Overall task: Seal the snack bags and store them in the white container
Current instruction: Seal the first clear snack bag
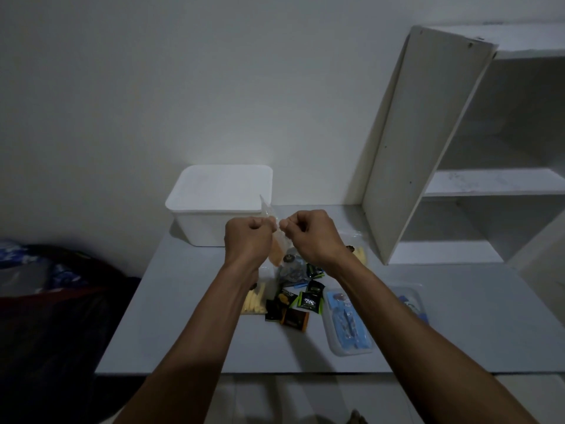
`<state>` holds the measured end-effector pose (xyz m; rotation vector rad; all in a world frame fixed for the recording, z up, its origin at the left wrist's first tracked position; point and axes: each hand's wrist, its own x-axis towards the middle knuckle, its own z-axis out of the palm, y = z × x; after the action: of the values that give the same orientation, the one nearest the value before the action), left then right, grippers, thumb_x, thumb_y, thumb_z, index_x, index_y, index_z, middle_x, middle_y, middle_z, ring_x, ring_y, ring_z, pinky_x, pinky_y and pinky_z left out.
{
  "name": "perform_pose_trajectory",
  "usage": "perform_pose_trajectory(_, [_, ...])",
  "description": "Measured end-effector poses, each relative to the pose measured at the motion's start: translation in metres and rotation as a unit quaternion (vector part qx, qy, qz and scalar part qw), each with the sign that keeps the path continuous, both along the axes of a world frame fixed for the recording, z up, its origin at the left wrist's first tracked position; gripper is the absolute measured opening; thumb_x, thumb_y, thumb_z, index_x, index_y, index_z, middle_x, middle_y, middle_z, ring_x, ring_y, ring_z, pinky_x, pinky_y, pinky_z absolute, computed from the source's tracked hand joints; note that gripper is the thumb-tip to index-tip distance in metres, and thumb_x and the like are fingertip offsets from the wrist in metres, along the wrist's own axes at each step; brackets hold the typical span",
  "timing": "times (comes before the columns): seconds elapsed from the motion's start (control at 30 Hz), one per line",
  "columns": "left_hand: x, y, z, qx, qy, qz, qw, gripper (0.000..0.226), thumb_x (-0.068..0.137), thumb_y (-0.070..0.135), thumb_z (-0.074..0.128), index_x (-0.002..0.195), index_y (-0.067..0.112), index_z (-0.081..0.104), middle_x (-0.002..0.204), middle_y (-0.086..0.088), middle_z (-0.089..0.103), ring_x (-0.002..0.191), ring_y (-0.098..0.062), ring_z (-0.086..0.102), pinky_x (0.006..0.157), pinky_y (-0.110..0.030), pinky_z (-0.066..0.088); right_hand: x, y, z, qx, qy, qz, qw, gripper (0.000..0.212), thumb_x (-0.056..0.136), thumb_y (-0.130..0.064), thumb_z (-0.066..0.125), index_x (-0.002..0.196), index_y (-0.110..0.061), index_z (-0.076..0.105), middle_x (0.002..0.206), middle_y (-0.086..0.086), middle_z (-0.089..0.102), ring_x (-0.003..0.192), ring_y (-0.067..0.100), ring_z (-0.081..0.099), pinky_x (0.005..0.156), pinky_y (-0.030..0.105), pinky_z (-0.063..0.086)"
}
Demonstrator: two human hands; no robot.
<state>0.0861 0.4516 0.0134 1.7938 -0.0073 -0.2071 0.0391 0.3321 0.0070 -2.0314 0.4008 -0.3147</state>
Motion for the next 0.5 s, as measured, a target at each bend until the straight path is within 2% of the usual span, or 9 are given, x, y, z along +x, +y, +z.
perform_pose_trajectory(0.1, [-0.001, 0.001, 0.001, 0.000, 0.007, -0.005, 1.000, 0.016, 0.084, 0.014, 0.071, 0.072, 0.005, 0.074, 0.072, -0.008, 0.072, 0.073, -0.017, 0.068, 0.066, -0.025, 0.053, -0.001, 0.002, 0.000, -0.005, 0.002, 0.001, 1.000, 0.026, 0.098, -0.025, 0.059, 0.087, -0.004, 0.071, 0.079, 0.007, 0.071, 0.066, 0.010, 0.058, 0.059, 0.021, 0.046])
perform_pose_trajectory(0.23, [-0.005, 0.001, 0.003, -0.009, 0.032, -0.002, 0.999, 0.011, 0.084, 0.006, 0.068, 0.074, 0.004, 0.070, 0.063, -0.007, 0.067, 0.053, -0.006, 0.061, 0.047, -0.013, 0.044, -0.005, 0.003, -0.005, -0.005, 0.013, 0.003, 1.000, 0.024, 0.100, -0.023, 0.056, 0.094, -0.006, 0.072, 0.081, 0.000, 0.069, 0.069, 0.006, 0.059, 0.061, 0.020, 0.045])
perform_pose_trajectory(0.3, [-0.008, 0.001, 0.002, -0.017, 0.040, -0.001, 0.999, 0.009, 0.084, 0.003, 0.066, 0.077, 0.003, 0.071, 0.062, -0.006, 0.066, 0.048, -0.003, 0.059, 0.048, -0.013, 0.045, -0.007, 0.004, -0.007, -0.013, 0.015, -0.008, 1.000, 0.025, 0.100, -0.024, 0.056, 0.093, -0.007, 0.073, 0.081, 0.000, 0.069, 0.069, 0.008, 0.060, 0.064, 0.023, 0.045])
perform_pose_trajectory(0.43, [-0.013, 0.000, 0.000, -0.034, 0.046, 0.008, 0.998, 0.011, 0.083, 0.000, 0.064, 0.076, 0.005, 0.072, 0.073, -0.009, 0.070, 0.063, -0.012, 0.062, 0.055, -0.019, 0.049, -0.012, 0.006, -0.011, -0.004, 0.017, -0.027, 0.999, 0.018, 0.096, -0.023, 0.061, 0.087, -0.013, 0.073, 0.082, -0.002, 0.072, 0.069, 0.005, 0.063, 0.061, 0.019, 0.047])
perform_pose_trajectory(0.5, [-0.012, 0.001, -0.002, -0.043, 0.048, 0.022, 0.998, 0.018, 0.082, -0.001, 0.064, 0.069, 0.009, 0.071, 0.074, -0.009, 0.070, 0.065, -0.016, 0.062, 0.058, -0.021, 0.051, -0.017, 0.007, -0.013, 0.008, 0.026, -0.024, 0.999, 0.015, 0.093, -0.022, 0.065, 0.084, -0.014, 0.074, 0.080, -0.002, 0.073, 0.074, 0.010, 0.068, 0.069, 0.027, 0.055])
